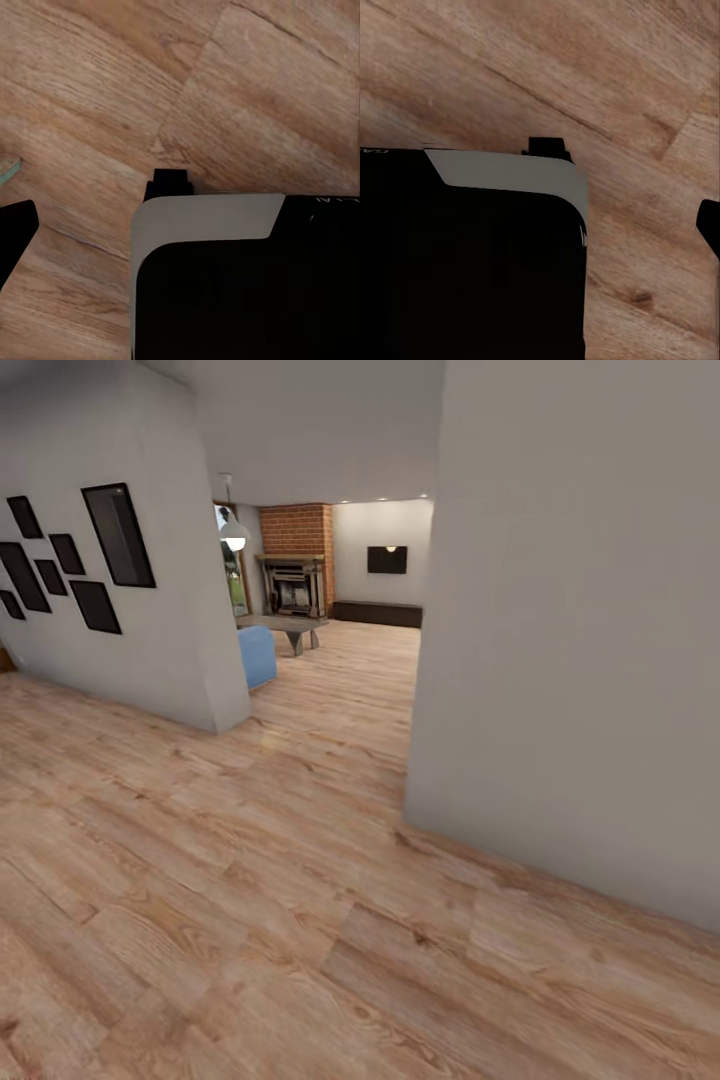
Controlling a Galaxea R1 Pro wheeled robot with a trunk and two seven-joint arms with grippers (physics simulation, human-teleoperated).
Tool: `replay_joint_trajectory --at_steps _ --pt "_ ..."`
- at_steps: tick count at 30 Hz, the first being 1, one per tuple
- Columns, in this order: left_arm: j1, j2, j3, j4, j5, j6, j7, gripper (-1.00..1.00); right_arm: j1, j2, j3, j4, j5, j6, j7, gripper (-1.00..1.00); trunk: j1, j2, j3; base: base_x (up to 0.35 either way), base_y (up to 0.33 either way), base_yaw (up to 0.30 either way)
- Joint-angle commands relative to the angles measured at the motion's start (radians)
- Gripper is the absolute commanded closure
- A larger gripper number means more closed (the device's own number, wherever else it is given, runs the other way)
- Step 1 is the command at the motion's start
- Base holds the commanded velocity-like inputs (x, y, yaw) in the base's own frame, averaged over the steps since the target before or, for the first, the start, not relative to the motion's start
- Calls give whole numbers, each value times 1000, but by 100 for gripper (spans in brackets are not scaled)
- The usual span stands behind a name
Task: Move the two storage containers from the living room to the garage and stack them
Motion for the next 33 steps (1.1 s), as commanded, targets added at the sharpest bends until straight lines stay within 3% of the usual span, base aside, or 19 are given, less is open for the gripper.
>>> replay_joint_trajectory --at_steps 1,17,33 --pt "-1 0 -2 -1 7 3 -4 -100 -1 1 9 2 -8 -5 -1 -100 1 0 -1 321 0 269" --pt "0 0 -3 -1 7 3 -4 -100 -1 1 9 2 -9 -5 -1 -100 1 0 -1 321 0 262" --pt "-1 0 -3 -1 7 3 -4 -100 -1 1 9 2 -14 -2 -1 -100 1 0 -1 321 0 29"
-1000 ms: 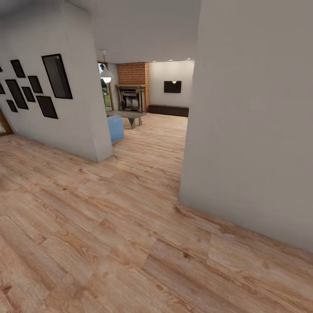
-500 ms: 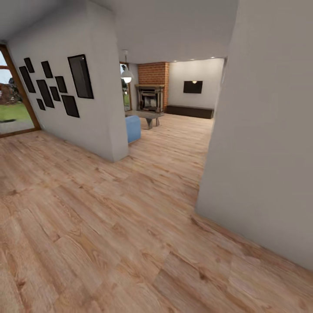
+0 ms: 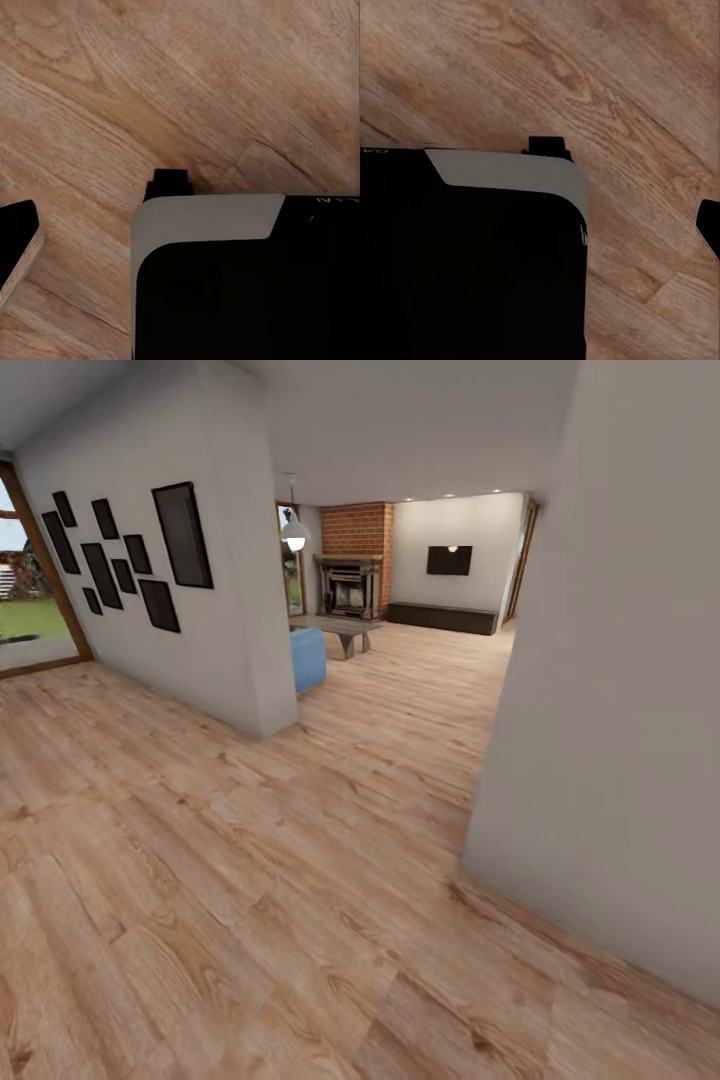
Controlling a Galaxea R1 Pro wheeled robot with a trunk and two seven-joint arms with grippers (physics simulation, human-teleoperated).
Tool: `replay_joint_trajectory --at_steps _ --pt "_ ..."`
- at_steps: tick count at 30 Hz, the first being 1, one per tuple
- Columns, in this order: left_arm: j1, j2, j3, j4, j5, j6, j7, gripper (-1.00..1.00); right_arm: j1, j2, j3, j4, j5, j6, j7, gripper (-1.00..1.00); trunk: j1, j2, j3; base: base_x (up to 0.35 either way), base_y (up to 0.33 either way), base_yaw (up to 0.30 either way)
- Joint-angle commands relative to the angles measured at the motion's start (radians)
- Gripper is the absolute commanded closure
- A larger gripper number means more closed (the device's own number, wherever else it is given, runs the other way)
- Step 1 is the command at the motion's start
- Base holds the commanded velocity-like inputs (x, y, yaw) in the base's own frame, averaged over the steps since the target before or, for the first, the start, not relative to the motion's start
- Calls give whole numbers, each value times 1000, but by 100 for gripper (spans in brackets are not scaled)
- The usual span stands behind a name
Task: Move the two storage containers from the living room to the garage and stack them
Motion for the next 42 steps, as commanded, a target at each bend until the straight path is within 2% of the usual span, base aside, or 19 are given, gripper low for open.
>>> replay_joint_trajectory --at_steps 1,16,42 --pt "0 0 -2 -1 7 3 -4 -100 -1 1 8 2 -8 -5 -1 -100 1 0 -1 321 0 66" --pt "0 0 -2 -1 8 3 -4 -100 -1 1 8 2 -9 -7 -1 -100 1 0 -1 321 0 205" --pt "0 0 -2 -1 7 3 -3 -100 -1 -2 9 2 -4 -8 -1 -100 1 0 -1 321 0 4"
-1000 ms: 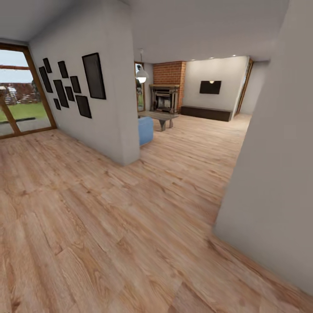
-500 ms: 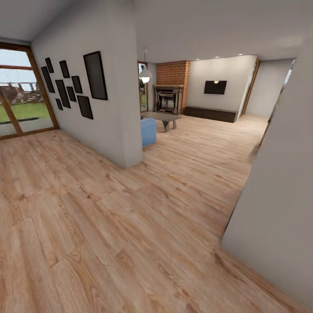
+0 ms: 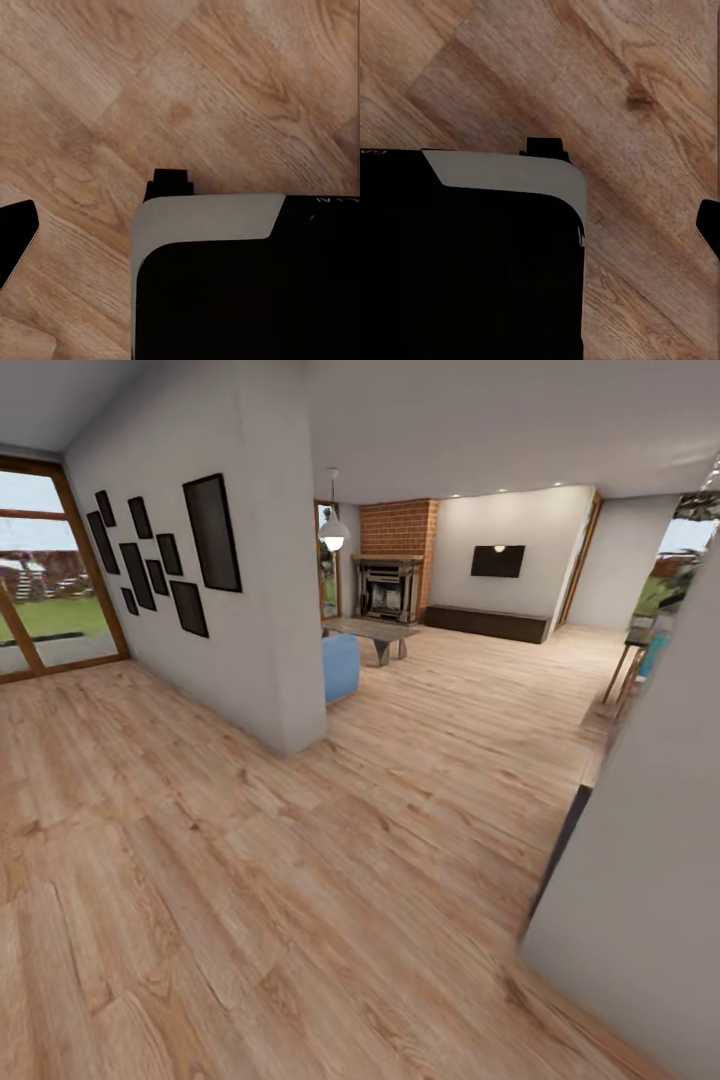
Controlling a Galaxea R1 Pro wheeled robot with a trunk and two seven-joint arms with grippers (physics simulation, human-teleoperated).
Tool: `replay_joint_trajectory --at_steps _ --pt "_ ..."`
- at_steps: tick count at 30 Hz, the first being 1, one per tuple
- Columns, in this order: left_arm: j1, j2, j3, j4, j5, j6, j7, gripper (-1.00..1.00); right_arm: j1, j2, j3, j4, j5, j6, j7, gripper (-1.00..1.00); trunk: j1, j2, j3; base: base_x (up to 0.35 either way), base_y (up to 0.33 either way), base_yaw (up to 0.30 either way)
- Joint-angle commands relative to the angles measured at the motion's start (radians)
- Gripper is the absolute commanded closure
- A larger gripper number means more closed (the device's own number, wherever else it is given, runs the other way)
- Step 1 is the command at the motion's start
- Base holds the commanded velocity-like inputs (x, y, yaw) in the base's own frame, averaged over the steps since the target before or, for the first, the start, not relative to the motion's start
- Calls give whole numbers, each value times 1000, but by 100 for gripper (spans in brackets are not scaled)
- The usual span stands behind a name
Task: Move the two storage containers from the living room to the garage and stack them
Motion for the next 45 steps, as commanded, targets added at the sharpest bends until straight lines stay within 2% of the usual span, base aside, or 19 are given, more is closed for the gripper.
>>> replay_joint_trajectory --at_steps 1,45 --pt "-1 0 -2 -1 7 3 -4 -100 -1 1 9 2 -8 -5 -1 -100 1 0 -1 321 0 0" --pt "-1 0 -2 0 7 3 -4 -100 -1 3 10 2 -7 -5 -1 -100 1 0 -1 321 0 0"
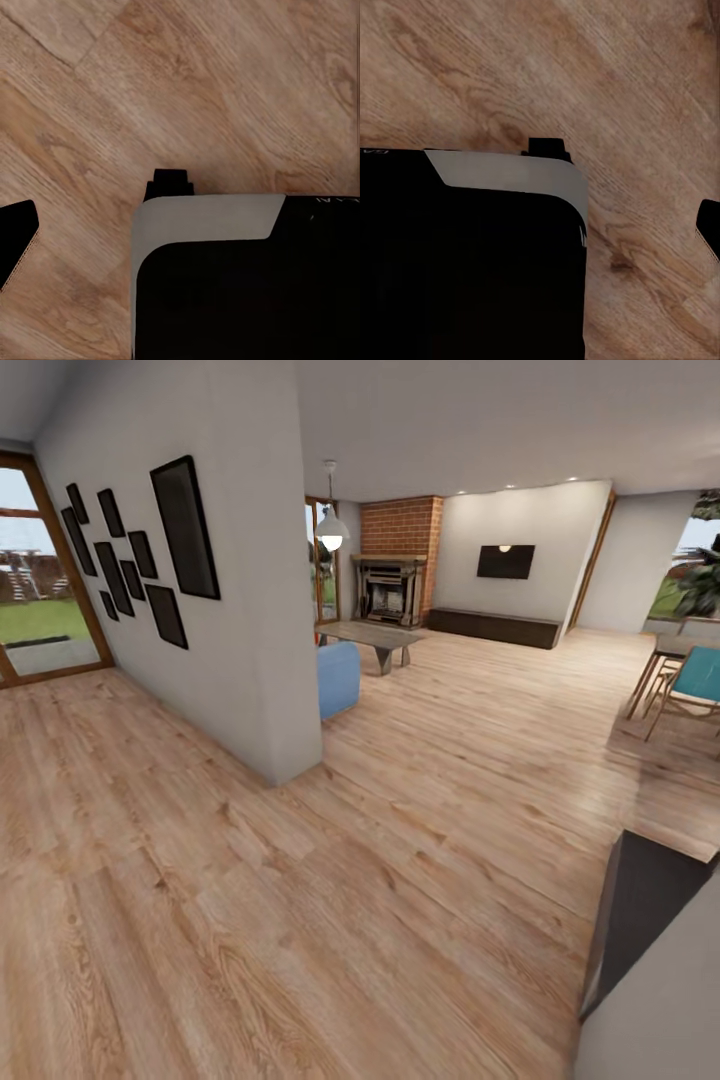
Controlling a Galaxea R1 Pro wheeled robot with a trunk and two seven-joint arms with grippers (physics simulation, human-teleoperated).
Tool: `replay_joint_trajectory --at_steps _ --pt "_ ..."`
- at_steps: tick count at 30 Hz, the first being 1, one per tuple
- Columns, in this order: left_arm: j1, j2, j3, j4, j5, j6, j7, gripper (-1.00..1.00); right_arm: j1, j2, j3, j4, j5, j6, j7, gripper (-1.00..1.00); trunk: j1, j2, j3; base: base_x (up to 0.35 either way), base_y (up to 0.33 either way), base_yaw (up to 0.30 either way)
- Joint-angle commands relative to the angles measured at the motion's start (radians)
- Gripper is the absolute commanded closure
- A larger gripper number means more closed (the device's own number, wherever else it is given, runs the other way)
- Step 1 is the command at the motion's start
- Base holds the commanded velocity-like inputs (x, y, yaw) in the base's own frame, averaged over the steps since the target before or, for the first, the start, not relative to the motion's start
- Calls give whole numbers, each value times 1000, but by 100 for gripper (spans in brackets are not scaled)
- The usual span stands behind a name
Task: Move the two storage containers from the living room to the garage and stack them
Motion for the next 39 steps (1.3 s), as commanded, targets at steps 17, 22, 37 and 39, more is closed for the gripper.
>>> replay_joint_trajectory --at_steps 17,22,37,39 --pt "0 0 -2 0 7 3 -4 -100 -1 1 10 2 -5 -4 -1 -100 1 0 -1 321 0 0" --pt "0 0 -2 0 7 3 -4 -100 -1 2 10 2 -6 -4 -1 -100 1 0 -1 321 0 -132" --pt "0 0 -2 0 7 3 -4 -100 -1 1 10 2 -6 -4 -1 -100 1 0 -1 321 0 -234" --pt "0 0 -2 0 7 3 -4 -100 -1 1 10 2 -6 -4 -1 -100 1 0 -1 321 0 -108"
